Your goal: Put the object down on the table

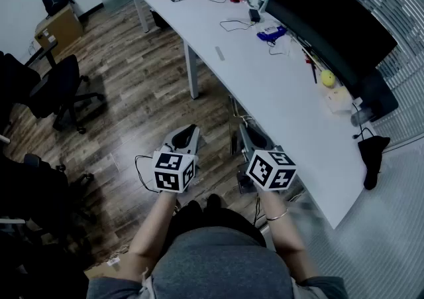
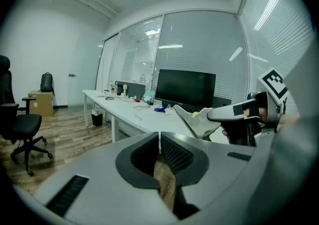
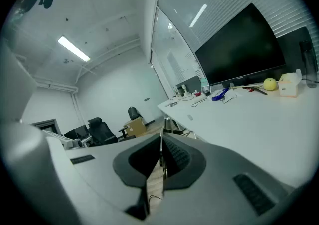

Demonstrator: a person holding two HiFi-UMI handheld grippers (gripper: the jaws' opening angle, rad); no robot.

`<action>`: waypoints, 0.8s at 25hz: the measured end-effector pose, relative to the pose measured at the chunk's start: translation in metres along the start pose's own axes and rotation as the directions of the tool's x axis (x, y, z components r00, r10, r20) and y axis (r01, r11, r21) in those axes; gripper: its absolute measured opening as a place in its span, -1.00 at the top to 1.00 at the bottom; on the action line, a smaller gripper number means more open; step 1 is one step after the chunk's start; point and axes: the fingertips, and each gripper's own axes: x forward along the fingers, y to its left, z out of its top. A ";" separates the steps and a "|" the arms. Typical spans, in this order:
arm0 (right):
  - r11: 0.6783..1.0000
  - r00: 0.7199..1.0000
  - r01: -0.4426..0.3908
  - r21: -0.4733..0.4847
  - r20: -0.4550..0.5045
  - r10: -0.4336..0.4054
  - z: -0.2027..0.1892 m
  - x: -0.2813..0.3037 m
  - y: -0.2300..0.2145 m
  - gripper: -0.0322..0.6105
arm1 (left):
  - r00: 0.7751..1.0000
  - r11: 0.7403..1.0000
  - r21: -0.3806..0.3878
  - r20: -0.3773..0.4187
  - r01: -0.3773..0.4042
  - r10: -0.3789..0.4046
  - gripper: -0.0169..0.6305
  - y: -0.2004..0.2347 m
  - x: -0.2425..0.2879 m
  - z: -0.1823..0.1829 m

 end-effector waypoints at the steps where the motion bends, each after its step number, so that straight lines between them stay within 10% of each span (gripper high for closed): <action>1: 1.000 1.000 -0.003 0.006 0.000 0.003 0.001 0.001 -0.001 0.86 | 1.000 1.000 0.000 0.001 -0.001 0.001 0.85 0.000 0.002 0.001; 20: 0.993 1.000 -0.007 0.122 -0.017 0.009 0.010 0.020 -0.030 0.86 | 0.999 0.999 0.012 -0.002 -0.034 0.034 0.85 0.000 0.012 0.006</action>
